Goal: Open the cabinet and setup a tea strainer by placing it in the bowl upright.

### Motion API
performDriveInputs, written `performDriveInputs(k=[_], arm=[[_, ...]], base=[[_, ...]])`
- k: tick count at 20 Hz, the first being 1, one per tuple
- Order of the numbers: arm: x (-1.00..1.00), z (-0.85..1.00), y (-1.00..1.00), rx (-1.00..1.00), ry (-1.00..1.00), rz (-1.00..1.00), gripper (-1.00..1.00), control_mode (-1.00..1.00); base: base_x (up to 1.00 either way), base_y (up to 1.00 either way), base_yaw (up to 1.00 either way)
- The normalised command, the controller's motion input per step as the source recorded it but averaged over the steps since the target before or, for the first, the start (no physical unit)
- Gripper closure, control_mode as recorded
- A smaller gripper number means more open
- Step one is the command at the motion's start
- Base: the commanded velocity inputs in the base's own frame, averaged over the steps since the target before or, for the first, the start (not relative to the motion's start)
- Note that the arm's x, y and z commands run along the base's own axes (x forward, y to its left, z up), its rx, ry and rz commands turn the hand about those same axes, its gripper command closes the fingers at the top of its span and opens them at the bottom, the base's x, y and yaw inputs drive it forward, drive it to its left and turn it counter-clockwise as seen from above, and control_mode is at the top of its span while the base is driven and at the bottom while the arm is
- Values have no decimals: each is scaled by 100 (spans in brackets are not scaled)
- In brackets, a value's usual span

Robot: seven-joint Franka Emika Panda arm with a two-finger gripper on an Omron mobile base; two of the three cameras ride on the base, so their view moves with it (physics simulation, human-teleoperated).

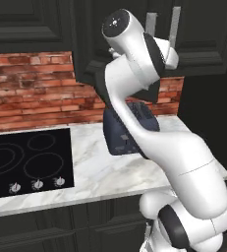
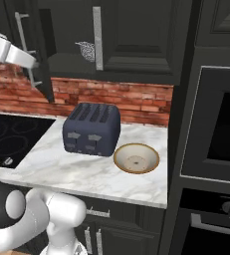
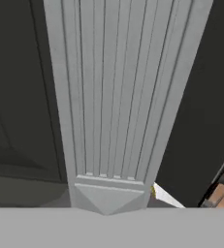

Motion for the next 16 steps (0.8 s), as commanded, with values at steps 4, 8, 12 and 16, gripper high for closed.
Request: performDriveInputs(k=[4, 8, 12, 16], arm=[[-54, -6, 56, -4, 1, -6, 100, -100], [-31, 0, 46, 0, 0, -10, 100, -100], [-27, 0, 50, 0, 0, -9, -100, -100], [-4, 0, 26, 0, 0, -4, -100, -100]], base=[[0, 0, 0], [0, 0, 0], [0, 0, 0], [0, 0, 0]])
